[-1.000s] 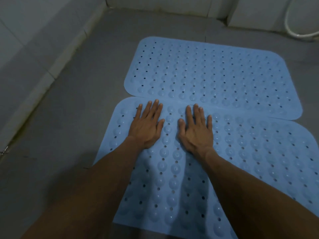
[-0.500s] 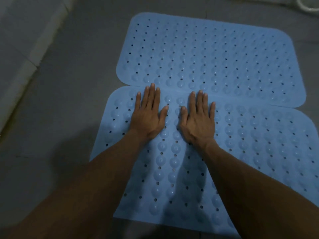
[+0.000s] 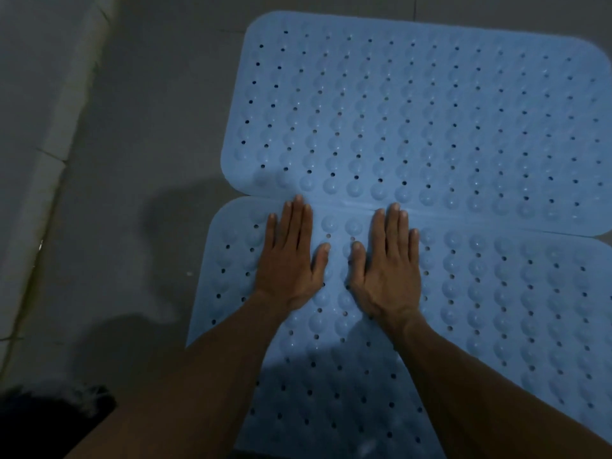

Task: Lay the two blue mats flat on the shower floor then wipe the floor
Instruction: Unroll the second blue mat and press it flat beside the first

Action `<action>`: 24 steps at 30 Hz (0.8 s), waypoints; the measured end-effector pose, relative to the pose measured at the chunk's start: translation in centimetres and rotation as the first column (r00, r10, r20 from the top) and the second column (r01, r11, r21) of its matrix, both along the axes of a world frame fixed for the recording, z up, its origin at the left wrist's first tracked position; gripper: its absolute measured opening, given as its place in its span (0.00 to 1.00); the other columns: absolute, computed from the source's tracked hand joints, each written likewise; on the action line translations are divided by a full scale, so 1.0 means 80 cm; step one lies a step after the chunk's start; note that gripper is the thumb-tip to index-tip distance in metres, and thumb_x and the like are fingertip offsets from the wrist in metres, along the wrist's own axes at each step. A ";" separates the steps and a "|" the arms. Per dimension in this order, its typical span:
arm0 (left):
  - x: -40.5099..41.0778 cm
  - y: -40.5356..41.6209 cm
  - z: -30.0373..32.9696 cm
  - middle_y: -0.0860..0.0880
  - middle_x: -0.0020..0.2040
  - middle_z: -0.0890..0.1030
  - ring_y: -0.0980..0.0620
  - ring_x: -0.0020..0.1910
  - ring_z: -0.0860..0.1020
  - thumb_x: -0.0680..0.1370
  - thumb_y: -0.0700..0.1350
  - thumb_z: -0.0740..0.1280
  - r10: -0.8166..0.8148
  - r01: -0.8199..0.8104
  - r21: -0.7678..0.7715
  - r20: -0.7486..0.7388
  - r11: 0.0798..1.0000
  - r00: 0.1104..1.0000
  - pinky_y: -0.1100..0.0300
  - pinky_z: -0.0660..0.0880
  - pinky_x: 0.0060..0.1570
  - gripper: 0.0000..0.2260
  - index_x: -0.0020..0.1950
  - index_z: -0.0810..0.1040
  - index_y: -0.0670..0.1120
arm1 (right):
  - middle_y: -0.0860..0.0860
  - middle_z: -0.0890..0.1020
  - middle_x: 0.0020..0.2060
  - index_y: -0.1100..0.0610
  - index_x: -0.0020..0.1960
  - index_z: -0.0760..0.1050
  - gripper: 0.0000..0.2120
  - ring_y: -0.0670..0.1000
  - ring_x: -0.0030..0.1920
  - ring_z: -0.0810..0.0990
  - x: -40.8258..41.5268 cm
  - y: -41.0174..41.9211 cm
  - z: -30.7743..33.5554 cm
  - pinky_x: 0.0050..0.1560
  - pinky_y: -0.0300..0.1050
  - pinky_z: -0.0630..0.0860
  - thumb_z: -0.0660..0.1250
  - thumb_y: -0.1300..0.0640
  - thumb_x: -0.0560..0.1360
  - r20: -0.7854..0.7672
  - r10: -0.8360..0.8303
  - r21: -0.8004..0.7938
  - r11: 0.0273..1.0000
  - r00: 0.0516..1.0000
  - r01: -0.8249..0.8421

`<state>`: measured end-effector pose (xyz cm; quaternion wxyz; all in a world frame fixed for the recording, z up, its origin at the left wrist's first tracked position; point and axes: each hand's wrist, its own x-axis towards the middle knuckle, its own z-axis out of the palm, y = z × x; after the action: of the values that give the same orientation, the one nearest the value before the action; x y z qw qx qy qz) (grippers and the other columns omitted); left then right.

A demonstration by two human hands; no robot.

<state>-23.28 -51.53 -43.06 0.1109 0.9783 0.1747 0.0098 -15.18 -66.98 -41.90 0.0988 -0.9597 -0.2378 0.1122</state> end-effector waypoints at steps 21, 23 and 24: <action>0.000 -0.001 0.002 0.41 0.79 0.51 0.46 0.79 0.49 0.82 0.56 0.50 0.009 -0.008 0.031 -0.038 0.999 0.999 0.43 0.47 0.76 0.31 0.79 0.52 0.37 | 0.56 0.45 0.81 0.59 0.81 0.44 0.33 0.52 0.80 0.40 0.000 -0.001 0.000 0.79 0.56 0.42 0.45 0.42 0.83 0.036 0.001 0.042 0.999 0.999 -0.003; -0.001 -0.002 0.002 0.41 0.80 0.50 0.46 0.79 0.48 0.82 0.57 0.49 0.011 -0.009 0.035 -0.050 0.999 0.999 0.43 0.47 0.76 0.32 0.79 0.51 0.38 | 0.56 0.44 0.81 0.59 0.81 0.44 0.33 0.52 0.80 0.39 -0.001 -0.002 0.000 0.79 0.56 0.42 0.44 0.42 0.83 0.040 0.001 0.045 0.999 0.999 -0.003; -0.001 -0.002 0.002 0.41 0.80 0.50 0.46 0.79 0.47 0.82 0.57 0.48 0.008 -0.006 0.038 -0.058 0.999 0.998 0.43 0.46 0.76 0.32 0.79 0.50 0.38 | 0.56 0.44 0.81 0.59 0.81 0.44 0.33 0.52 0.80 0.38 -0.001 -0.002 -0.001 0.79 0.56 0.41 0.43 0.41 0.83 0.042 0.002 0.046 0.999 0.999 -0.004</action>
<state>-23.40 -51.70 -42.92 0.0873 0.9795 0.1810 -0.0148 -15.28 -67.14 -42.00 0.1157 -0.9590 -0.2437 0.0869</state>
